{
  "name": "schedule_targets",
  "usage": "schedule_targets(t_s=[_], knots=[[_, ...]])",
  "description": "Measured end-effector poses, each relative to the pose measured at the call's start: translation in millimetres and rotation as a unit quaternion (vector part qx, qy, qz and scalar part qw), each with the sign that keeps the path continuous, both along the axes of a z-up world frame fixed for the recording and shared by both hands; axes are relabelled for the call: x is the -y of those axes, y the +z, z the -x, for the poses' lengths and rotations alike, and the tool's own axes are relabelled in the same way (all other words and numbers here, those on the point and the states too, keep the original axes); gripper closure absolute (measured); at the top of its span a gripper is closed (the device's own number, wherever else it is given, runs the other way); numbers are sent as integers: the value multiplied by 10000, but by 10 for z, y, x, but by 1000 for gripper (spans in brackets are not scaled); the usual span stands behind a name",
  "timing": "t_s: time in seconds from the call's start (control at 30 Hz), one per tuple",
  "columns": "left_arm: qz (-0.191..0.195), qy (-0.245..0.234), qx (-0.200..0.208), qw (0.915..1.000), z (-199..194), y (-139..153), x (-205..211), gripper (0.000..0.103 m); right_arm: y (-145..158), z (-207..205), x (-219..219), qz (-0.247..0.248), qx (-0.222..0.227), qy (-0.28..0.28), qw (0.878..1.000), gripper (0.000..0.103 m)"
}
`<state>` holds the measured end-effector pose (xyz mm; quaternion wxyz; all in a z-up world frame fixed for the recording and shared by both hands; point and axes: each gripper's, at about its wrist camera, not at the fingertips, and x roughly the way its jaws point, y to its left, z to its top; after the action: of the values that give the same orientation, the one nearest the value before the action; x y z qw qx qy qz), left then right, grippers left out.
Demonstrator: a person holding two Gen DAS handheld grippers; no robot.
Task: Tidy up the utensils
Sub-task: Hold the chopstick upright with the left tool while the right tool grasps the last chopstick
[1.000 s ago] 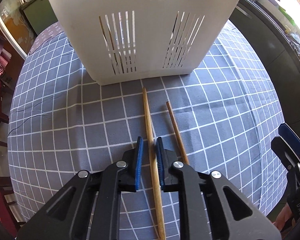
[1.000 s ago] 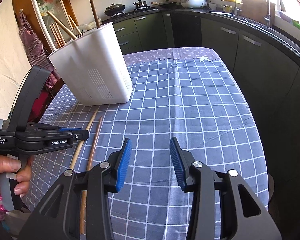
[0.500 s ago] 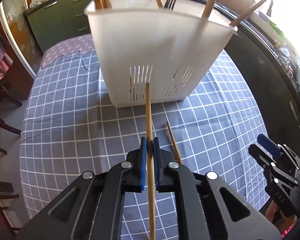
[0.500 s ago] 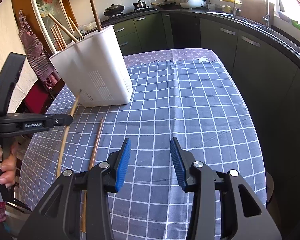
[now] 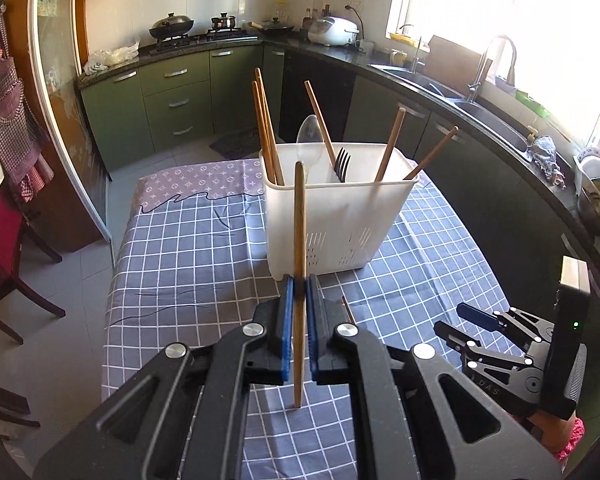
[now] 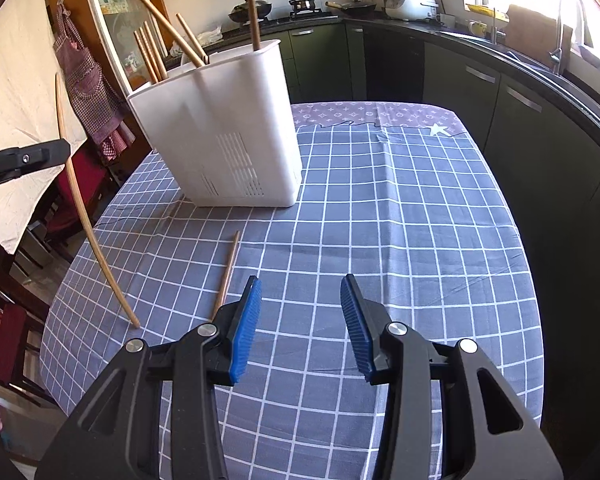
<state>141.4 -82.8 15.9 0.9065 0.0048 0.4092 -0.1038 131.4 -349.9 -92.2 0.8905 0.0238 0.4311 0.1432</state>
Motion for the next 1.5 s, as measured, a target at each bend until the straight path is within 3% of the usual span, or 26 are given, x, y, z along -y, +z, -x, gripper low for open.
schedule_targets(t_s=[0.3, 0.8, 1.1, 1.33, 1.5], knots=[[-48, -119, 182, 9998, 169, 40, -28, 97, -177, -300, -546, 396, -452, 655, 9960, 56], [-70, -232, 218, 9995, 214, 42, -39, 97, -560, -525, -966, 951, -808, 738, 9894, 58], [-86, -255, 229, 9994, 225, 45, -39, 97, -566, -577, -1062, 857, -845, 761, 9898, 94], [-83, -243, 231, 9994, 226, 47, -37, 97, -517, -594, -978, 618, -838, 744, 9918, 97], [-97, -237, 229, 9994, 218, 58, -49, 97, -205, -457, -862, 337, -456, 801, 9952, 97]])
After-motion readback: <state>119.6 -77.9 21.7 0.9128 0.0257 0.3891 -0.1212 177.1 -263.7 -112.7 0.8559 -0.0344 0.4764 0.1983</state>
